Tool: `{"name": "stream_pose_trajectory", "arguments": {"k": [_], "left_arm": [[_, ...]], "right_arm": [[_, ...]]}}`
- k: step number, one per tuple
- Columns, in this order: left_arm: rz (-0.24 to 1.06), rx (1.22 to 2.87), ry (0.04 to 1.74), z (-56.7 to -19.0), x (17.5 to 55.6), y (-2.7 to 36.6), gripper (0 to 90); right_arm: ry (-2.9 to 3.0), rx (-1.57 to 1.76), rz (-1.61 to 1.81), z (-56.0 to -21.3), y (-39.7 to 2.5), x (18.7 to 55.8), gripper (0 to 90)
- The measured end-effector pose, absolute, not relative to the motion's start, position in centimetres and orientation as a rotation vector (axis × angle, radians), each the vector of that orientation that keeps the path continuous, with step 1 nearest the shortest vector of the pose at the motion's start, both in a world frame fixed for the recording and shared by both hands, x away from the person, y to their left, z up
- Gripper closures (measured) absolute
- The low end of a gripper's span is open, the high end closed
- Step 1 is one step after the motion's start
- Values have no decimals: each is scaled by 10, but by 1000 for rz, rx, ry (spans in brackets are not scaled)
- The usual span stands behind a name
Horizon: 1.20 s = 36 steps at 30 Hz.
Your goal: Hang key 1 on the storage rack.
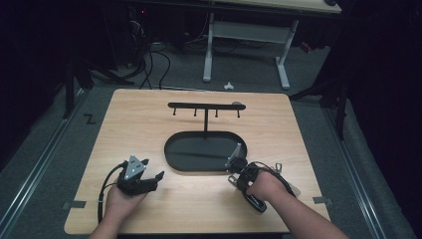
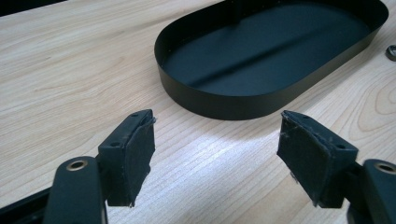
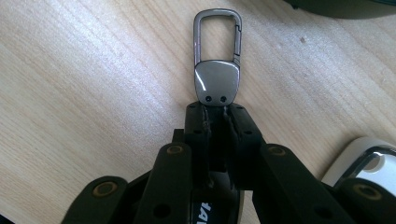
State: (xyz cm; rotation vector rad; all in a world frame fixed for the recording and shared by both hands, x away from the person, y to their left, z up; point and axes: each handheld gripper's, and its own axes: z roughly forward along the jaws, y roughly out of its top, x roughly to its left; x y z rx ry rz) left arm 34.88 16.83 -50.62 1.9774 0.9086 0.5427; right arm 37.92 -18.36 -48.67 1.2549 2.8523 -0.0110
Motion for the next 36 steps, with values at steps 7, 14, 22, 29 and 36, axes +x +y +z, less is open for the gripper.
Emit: {"name": "stream_pose_trajectory", "arguments": {"k": [7,14,22,29,36], "left_arm": [[538,1986,904,-507,349,169,282],[545,2002,895,-508,349,166,289],[554,2005,893,-508,348,165,296],[552,2016,889,-509,348,164,300],[553,2029,879,-509,348,163,304]], "right_arm": [[2803,1353,136,-466,-191,370,804],[2795,1316,246,-445,-199,367,804],[2740,1339,294,-422,-204,366,804],[2701,1305,339,-404,-201,370,803],[2683,1293,368,-396,-199,374,803]]}}
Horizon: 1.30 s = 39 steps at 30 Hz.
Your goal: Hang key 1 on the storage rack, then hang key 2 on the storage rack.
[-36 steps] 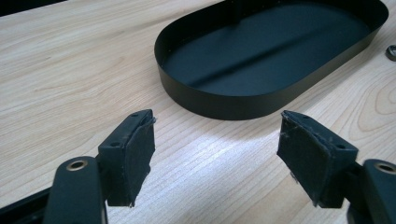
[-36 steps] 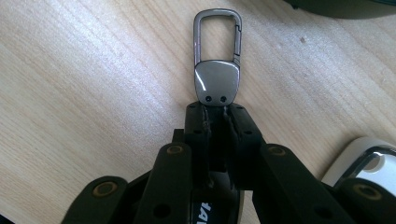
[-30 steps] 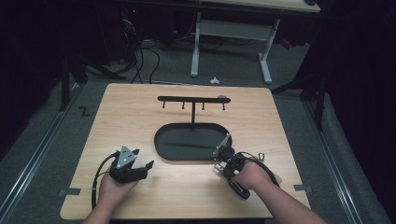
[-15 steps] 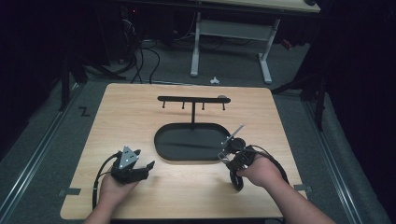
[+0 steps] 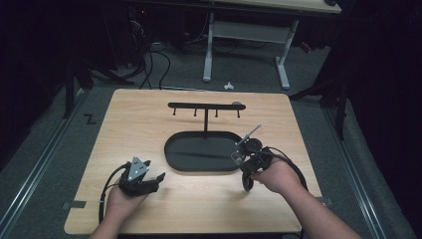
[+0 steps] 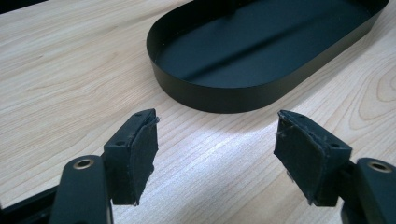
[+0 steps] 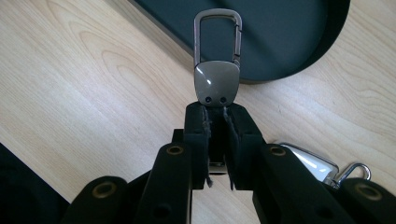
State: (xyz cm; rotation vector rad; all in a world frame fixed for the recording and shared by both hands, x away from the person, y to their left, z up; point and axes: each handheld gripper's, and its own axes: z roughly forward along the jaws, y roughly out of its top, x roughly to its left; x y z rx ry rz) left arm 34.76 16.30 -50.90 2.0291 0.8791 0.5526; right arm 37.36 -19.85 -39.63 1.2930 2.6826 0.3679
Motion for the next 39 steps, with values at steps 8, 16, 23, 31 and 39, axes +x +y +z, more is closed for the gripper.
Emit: {"name": "stream_pose_trajectory", "arguments": {"k": [8,16,23,31,39], "left_arm": [[548,2036,874,-510,348,163,310],[555,2039,871,-510,348,162,312],[548,2034,872,-510,348,163,315],[538,2030,855,-509,349,165,315],[520,2035,843,-511,352,162,315]], "right_arm": [[2662,1309,402,-390,-197,378,803],[2633,1324,436,-378,-193,381,804],[2631,1310,474,-374,-191,387,803],[2608,1340,489,-374,-189,398,804],[2576,1352,495,-365,-188,409,803]]}}
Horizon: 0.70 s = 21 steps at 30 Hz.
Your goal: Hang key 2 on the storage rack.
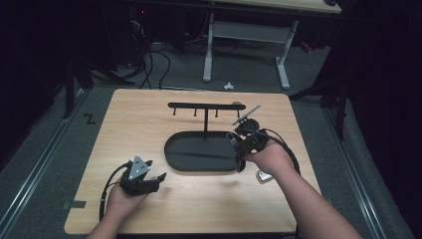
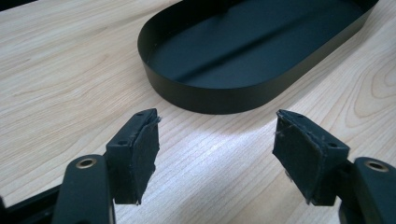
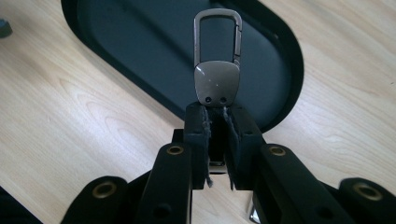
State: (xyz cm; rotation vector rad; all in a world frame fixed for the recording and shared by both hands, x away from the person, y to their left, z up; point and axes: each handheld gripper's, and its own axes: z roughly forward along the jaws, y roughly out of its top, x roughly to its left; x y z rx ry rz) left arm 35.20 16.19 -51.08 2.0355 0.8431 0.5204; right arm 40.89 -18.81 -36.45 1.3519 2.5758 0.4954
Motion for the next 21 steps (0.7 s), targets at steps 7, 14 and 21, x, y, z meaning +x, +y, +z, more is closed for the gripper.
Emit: {"name": "stream_pose_trajectory", "arguments": {"k": [7,14,21], "left_arm": [[510,2046,826,-511,352,158,316],[509,2070,802,-511,353,154,315],[503,2074,808,-511,349,157,315]], "right_arm": [[2547,1363,514,-356,-188,414,804],[2525,1371,517,-350,-181,422,804],[2517,1336,577,-339,-167,432,804]]}}
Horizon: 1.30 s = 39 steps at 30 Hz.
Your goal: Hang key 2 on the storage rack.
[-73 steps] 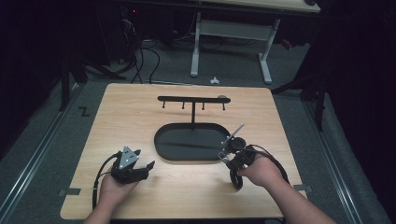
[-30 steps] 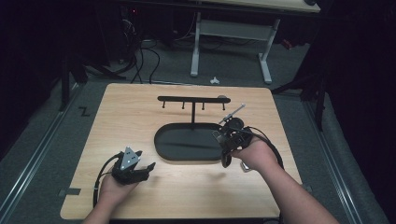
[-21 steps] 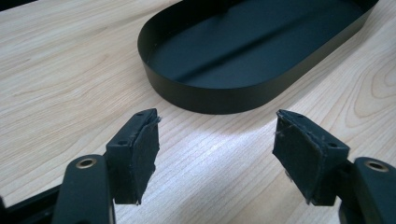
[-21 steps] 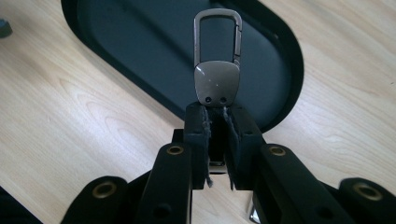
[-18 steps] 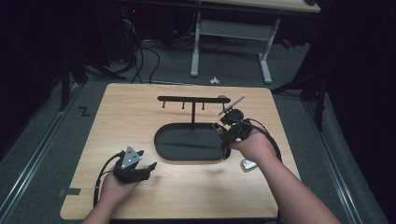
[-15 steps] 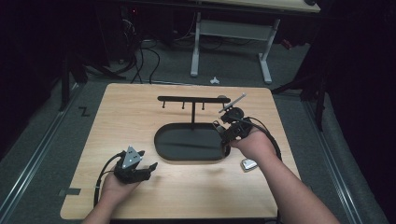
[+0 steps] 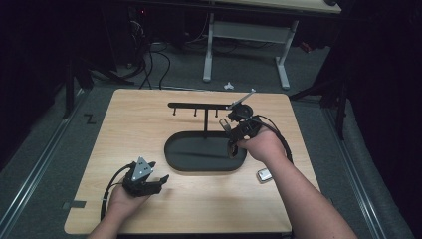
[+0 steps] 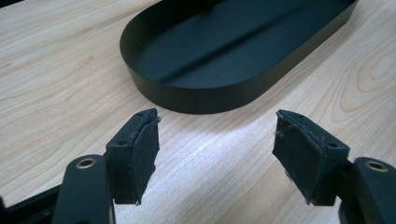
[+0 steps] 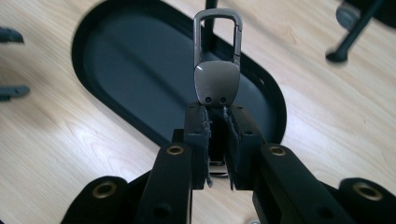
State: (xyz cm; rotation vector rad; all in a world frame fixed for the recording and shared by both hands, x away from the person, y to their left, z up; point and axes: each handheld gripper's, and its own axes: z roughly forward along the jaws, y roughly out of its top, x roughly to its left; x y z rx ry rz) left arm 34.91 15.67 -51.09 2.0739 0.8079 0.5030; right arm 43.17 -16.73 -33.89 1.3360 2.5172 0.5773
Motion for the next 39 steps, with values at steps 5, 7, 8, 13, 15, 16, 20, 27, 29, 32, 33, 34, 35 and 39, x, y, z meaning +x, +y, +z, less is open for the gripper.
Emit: {"name": "stream_pose_trajectory", "arguments": {"k": [5,7,8,13,15,16,20,27,29,32,33,34,35,39], "left_arm": [[503,2075,805,-511,348,157,314],[500,2079,805,-512,348,157,314],[500,2079,805,-512,348,157,314],[499,2085,802,-512,347,158,314],[498,2085,804,-512,347,158,314],[497,2087,803,-512,347,158,314],[492,2088,804,-512,346,157,314],[483,2102,800,-514,347,155,314],[482,2100,799,-514,347,155,314],[480,2101,798,-514,347,155,314],[482,2101,797,-514,347,155,314],[482,2101,797,-514,347,155,314],[482,2102,798,-514,348,154,314],[480,2104,796,-514,348,154,313]], "right_arm": [[2502,1316,588,-333,-156,443,804],[2507,1310,581,-333,-152,446,804],[2507,1310,581,-333,-152,446,804],[2503,1308,564,-338,-148,453,804],[2500,1305,556,-341,-146,455,804],[2497,1314,553,-342,-146,455,804],[2478,1334,549,-346,-145,459,804],[2474,1329,553,-353,-145,465,801],[2465,1346,552,-353,-145,466,800],[2458,1337,557,-354,-145,467,795],[2450,1337,558,-355,-145,468,766],[2450,1337,558,-355,-145,468,766],[2456,1343,583,-355,-145,468,706],[2462,1354,610,-357,-146,465,662]]}}
